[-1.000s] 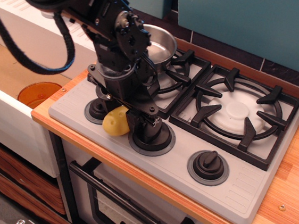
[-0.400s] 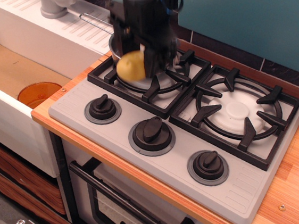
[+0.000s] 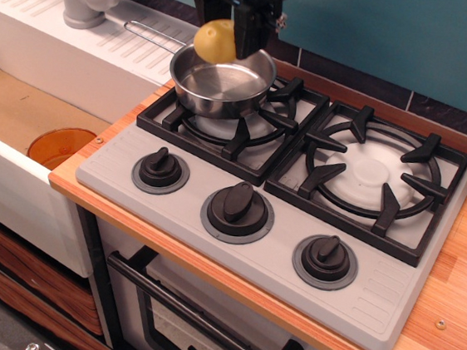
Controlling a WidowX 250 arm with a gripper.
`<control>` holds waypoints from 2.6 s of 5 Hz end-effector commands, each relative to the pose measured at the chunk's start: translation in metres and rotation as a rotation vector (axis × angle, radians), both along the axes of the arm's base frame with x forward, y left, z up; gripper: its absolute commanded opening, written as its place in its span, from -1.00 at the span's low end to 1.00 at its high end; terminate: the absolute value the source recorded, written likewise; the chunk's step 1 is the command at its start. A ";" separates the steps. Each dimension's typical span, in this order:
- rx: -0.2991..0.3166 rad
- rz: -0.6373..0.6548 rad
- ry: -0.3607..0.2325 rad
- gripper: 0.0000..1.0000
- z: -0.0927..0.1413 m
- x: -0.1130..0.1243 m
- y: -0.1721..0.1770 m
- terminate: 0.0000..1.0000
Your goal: Put potato in pot or pan an put pot or pan on stove
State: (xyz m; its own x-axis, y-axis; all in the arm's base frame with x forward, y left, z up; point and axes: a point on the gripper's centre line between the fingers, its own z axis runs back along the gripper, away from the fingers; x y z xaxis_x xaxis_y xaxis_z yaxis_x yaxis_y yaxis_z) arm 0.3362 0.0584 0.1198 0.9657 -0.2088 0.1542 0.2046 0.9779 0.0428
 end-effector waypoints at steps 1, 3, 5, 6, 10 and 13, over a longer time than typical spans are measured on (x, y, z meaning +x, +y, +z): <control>-0.007 -0.023 -0.064 -1.00 0.005 0.033 0.022 -1.00; -0.006 -0.004 -0.086 1.00 -0.009 0.022 0.008 -1.00; -0.018 -0.006 -0.107 1.00 -0.019 0.022 0.000 -1.00; -0.019 -0.004 -0.101 1.00 -0.016 0.020 -0.002 -1.00; 0.030 0.038 -0.045 1.00 0.024 0.009 -0.019 -1.00; 0.043 0.034 -0.031 1.00 0.031 0.006 -0.028 -1.00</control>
State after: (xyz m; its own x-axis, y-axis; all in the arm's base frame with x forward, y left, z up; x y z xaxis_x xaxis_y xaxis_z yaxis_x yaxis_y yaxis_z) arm 0.3335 0.0316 0.1211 0.9803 -0.1788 0.0834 0.1738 0.9827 0.0639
